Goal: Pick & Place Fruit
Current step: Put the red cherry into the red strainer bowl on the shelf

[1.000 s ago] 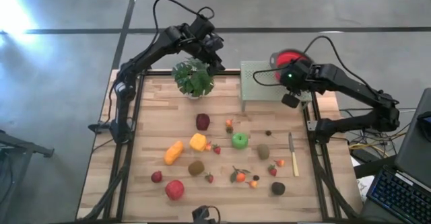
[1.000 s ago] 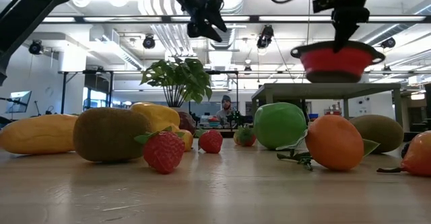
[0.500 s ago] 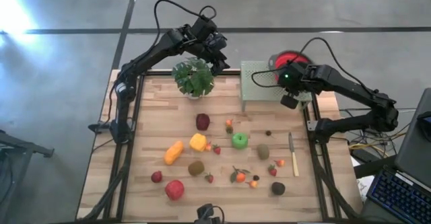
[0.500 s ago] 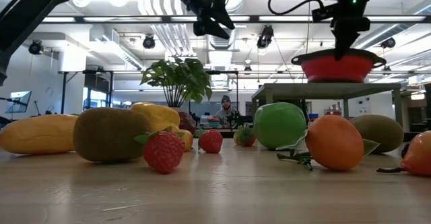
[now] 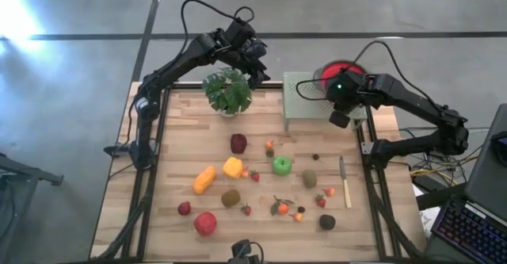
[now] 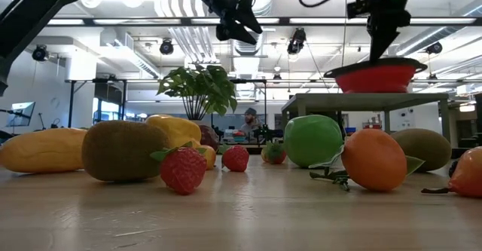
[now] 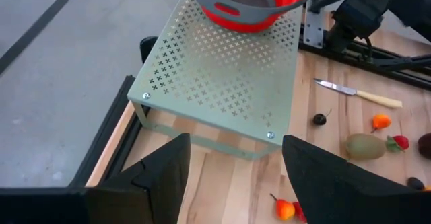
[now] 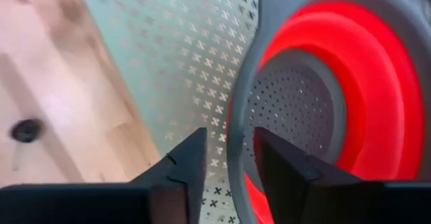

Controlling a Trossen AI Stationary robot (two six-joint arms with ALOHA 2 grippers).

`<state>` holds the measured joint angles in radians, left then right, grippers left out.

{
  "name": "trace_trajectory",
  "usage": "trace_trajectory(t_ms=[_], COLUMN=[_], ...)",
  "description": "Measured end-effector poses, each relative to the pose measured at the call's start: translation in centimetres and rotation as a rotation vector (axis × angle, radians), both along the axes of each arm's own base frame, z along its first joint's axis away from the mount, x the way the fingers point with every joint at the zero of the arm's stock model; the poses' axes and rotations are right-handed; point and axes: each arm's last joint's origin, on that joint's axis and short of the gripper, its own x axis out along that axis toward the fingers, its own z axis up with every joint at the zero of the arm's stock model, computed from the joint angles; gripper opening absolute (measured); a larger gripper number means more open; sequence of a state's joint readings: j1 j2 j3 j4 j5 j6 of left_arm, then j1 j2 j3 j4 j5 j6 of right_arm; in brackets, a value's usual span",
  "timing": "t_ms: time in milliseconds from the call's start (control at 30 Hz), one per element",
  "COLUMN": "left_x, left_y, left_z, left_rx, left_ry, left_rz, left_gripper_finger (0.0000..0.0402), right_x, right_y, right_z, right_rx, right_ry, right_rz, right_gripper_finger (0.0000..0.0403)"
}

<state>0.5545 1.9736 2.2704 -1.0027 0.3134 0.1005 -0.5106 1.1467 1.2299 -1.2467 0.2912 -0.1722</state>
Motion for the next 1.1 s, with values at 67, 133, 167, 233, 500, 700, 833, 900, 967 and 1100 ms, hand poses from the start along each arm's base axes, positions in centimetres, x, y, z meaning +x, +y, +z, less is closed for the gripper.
trace_trajectory(t_ms=[67, 133, 167, 233, 500, 700, 833, 900, 967, 1100], left_x=[0.0, 0.0, -0.1, -0.5, -1.3, -3.3, -5.1, -6.2, -7.5, -9.9], left_y=[0.0, 0.0, 0.0, -0.3, -5.2, -10.2, -13.9, -15.7, -17.1, -19.1], left_z=[0.0, 0.0, 0.0, 0.3, 1.3, 1.0, -0.3, -0.9, -1.4, -2.5], left_rx=[0.000, -0.001, 0.000, 0.024, 0.211, 0.291, 0.366, 0.403, 0.446, 0.510], left_ry=[0.000, 0.002, 0.007, 0.026, 0.083, -0.045, -0.189, -0.271, -0.372, -0.550], left_rz=[0.001, 0.002, -0.002, -0.009, 0.051, 0.087, 0.124, 0.136, 0.136, 0.091], left_gripper_finger=[0.0241, 0.0241, 0.0241, 0.0241, 0.0241, 0.0241, 0.0241, 0.0241, 0.0241, 0.0241], right_x=[-0.1, -0.1, -0.1, -0.3, -0.9, -0.2, 0.8, 1.4, 1.8, 2.7], right_y=[0.2, 0.3, 0.4, 0.8, 3.8, 6.5, 8.2, 9.1, 9.8, 10.9], right_z=[0.7, 1.6, 2.0, 2.8, 4.6, 4.9, 4.8, 4.7, 4.4, 3.7], right_rx=[0.019, 0.036, 0.043, 0.046, 0.021, 0.043, 0.072, 0.095, 0.118, 0.114], right_ry=[-0.029, -0.066, -0.088, -0.132, -0.284, -0.407, -0.460, -0.470, -0.457, -0.427], right_rz=[0.012, 0.025, 0.033, 0.057, 0.149, 0.266, 0.333, 0.355, 0.367, 0.356], right_gripper_finger=[0.0139, 0.0149, 0.0153, 0.0157, 0.0133, 0.0107, 0.0094, 0.0088, 0.0082, 0.0072])
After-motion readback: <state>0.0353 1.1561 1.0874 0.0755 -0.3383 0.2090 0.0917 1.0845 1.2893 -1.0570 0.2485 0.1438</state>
